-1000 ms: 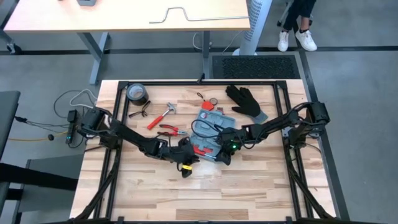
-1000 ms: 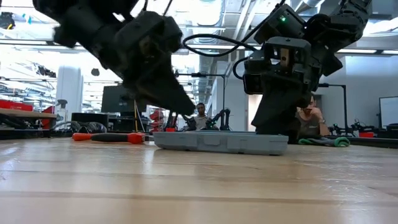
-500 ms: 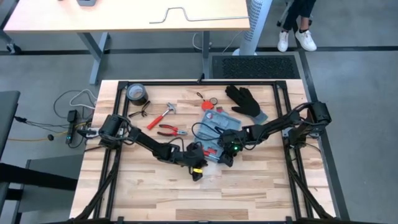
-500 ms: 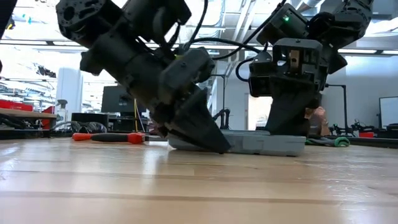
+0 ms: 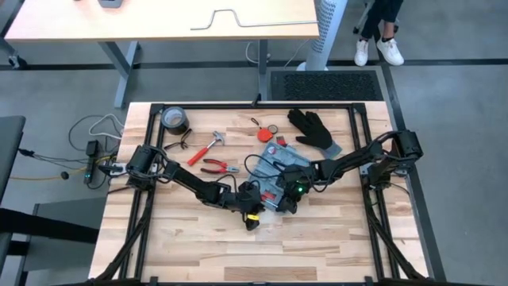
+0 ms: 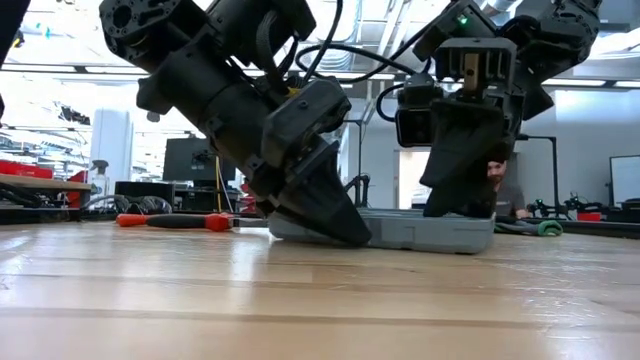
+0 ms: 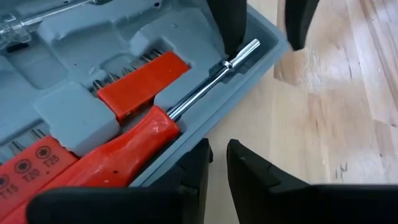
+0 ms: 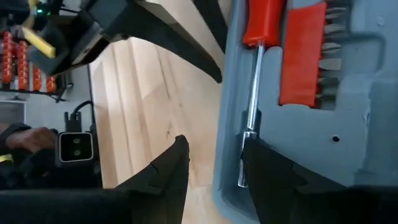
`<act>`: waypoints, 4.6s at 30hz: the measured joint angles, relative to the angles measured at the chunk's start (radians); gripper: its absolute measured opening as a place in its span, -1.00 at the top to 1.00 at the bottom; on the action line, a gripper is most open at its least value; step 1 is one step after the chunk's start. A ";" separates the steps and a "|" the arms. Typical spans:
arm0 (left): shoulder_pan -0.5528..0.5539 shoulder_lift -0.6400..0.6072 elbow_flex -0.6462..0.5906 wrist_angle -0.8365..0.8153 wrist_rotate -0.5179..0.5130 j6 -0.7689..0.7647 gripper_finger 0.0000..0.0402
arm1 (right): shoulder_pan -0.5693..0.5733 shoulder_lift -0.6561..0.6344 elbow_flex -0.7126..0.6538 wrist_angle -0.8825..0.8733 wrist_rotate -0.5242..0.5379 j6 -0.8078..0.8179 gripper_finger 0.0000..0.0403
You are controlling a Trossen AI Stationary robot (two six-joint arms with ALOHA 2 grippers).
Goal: Prefit tool cases
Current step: Remove the orange bit driver handle from the gray prefit tool case
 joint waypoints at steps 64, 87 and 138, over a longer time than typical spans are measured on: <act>0.079 -0.262 0.007 -0.619 0.283 0.372 0.58 | -0.012 0.087 0.003 0.033 0.078 -0.020 0.27; 0.090 -0.385 0.004 -0.679 0.209 0.366 0.48 | 0.008 0.080 0.007 -0.117 0.312 0.016 0.98; 0.089 -0.383 -0.042 -0.635 0.277 0.222 0.69 | 0.003 0.037 -0.003 -0.055 0.306 0.013 0.68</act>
